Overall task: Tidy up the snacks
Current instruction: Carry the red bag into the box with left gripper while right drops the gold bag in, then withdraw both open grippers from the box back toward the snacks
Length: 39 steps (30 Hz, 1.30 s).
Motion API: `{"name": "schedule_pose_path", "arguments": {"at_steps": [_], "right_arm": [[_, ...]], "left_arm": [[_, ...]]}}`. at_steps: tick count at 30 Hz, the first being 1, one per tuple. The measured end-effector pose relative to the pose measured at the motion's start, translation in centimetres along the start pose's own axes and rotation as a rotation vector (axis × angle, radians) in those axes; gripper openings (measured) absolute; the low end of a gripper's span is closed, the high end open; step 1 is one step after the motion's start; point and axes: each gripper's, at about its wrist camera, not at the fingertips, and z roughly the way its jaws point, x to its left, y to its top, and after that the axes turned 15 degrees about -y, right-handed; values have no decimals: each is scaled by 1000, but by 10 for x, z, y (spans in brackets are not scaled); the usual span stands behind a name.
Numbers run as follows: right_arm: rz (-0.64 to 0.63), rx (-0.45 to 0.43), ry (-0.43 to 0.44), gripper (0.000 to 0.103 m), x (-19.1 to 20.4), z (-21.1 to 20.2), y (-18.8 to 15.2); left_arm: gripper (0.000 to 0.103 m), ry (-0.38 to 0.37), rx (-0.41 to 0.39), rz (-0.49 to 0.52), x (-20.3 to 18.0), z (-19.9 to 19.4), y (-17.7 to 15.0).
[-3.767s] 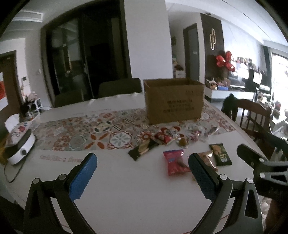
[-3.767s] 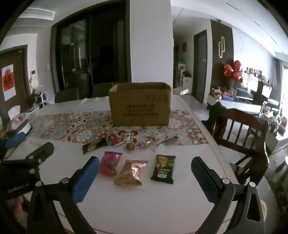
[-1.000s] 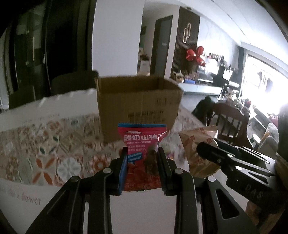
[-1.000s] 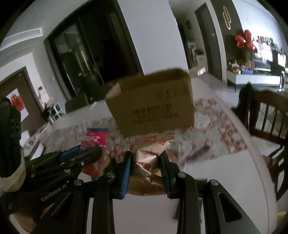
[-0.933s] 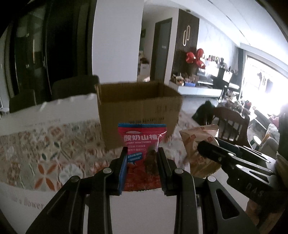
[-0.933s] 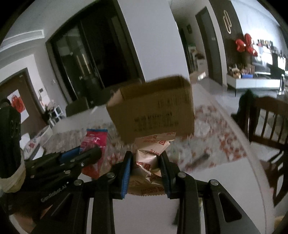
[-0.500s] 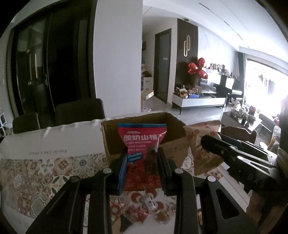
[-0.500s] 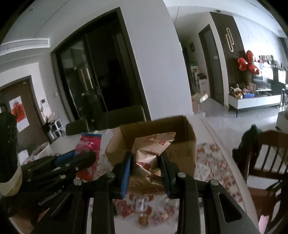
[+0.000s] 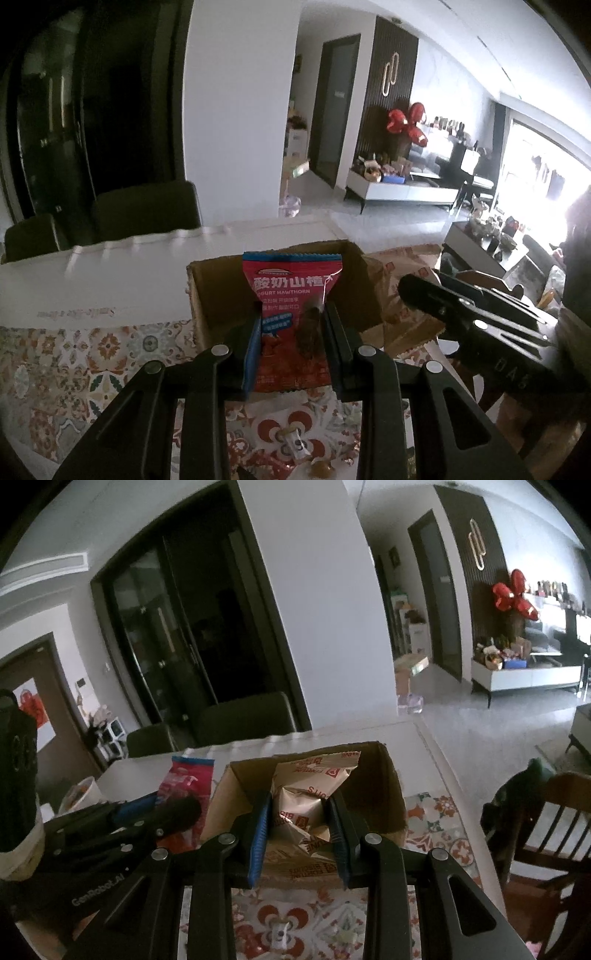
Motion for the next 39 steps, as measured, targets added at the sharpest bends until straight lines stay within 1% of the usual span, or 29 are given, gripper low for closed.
{"name": "schedule_pose_path", "arguments": {"at_steps": [6,8,10,13,15,17,18,19,20,21,24,28,29,32,35,39], "right_arm": [[-6,73,9,32,-1,37,19],[-6,92,-4,32,0,49,24],[-5,109,-10,32,0,58,27],[-8,148,-15,32,0,75,28],[-8,174,-29,32,-1,84,28],[-17,195,-42,33,-1,94,28],[-22,201,-44,33,0,96,28],[-33,213,-46,34,1,99,27],[-40,222,-51,38,2,101,27],[-45,227,-57,44,3,102,27],[-35,215,-84,53,3,98,25],[-46,197,-91,54,6,85,21],[-55,184,-97,54,8,79,20],[-76,136,-107,62,16,59,16],[-83,88,-115,62,22,38,13],[-100,60,-104,62,33,18,6]], "left_arm": [[31,-19,93,-68,20,36,13],[31,-24,123,-72,25,47,16],[31,-5,143,-78,30,56,18],[32,1,161,-96,34,65,20],[36,2,163,-111,40,68,22],[48,4,161,-114,45,69,24],[52,9,160,-116,45,69,25],[58,12,155,-117,46,68,24],[59,19,152,-116,46,66,23],[59,31,150,-114,47,65,23],[65,46,133,-107,47,54,19],[71,45,96,-72,40,35,14],[71,47,84,-62,38,28,12],[71,54,51,-40,33,11,9],[72,60,19,-18,29,-8,4],[74,76,-20,23,20,-33,-7]]}}
